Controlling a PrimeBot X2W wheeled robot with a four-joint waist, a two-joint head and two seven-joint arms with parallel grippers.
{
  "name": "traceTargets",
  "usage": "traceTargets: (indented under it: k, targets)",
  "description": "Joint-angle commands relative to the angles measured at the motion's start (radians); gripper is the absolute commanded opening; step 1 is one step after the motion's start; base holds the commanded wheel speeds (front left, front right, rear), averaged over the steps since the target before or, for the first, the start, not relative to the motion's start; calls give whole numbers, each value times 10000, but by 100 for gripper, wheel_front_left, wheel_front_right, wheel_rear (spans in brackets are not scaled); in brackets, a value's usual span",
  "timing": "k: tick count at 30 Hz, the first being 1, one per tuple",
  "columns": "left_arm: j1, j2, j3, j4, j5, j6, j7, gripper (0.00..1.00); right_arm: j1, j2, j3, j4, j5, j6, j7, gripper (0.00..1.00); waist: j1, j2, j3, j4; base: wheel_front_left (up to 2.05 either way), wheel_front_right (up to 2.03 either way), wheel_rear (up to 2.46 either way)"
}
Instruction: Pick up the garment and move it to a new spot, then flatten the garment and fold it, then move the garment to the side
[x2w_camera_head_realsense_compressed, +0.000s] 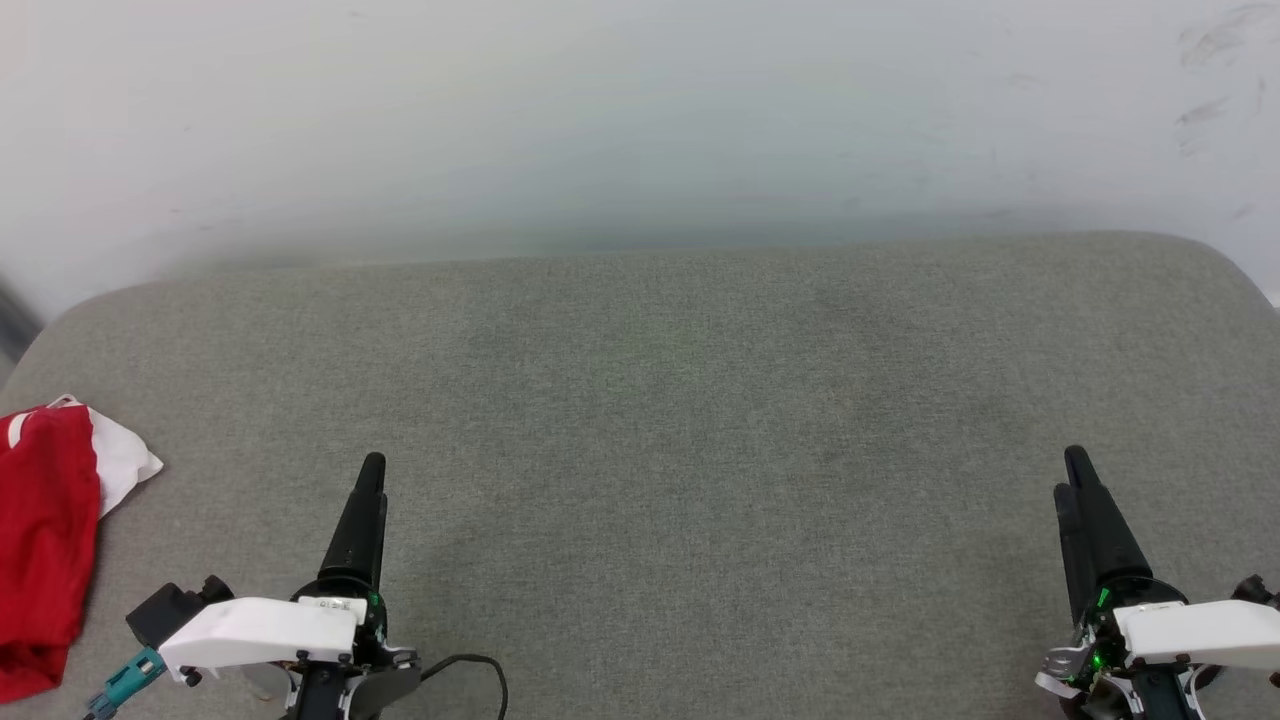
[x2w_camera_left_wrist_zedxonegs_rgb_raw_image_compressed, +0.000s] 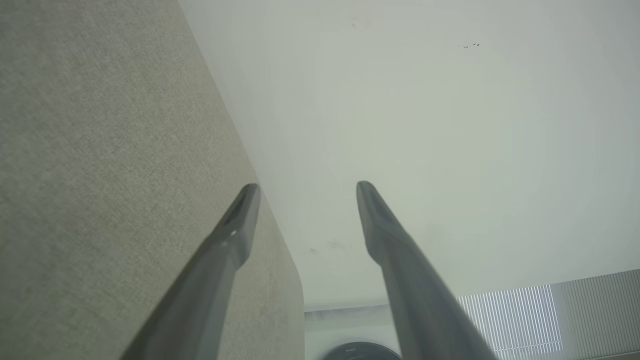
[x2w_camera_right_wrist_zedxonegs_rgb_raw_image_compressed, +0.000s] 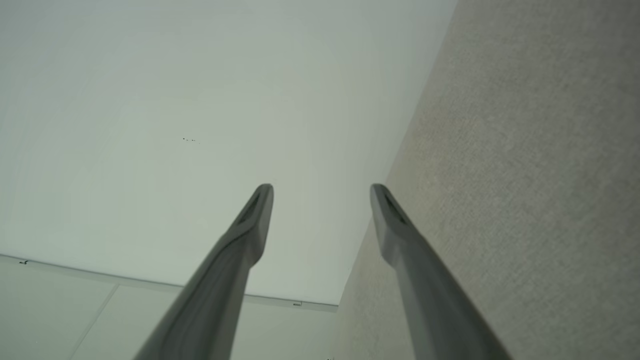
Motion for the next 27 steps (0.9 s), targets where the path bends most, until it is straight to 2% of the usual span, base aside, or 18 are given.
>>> traceTargets:
  k: [1,14,27]
  targets:
    - [-88,134,-101,-247,523,-16,-120,100,-41,-119,17,-261,-486,3,-126,100,0,-1,-6,5,0,0,0]
    - [40,229,-292,-573,4089,-18,-621,100,43,-39,-64,-889,-4677,3,-128,100,0,-1,-44,33,0,0,0]
    - [116,388,-352,-751,7004,20,-1060,100,123,-47,107,-1474,-7495,3,-150,100,0,-1,-41,30,0,0,0]
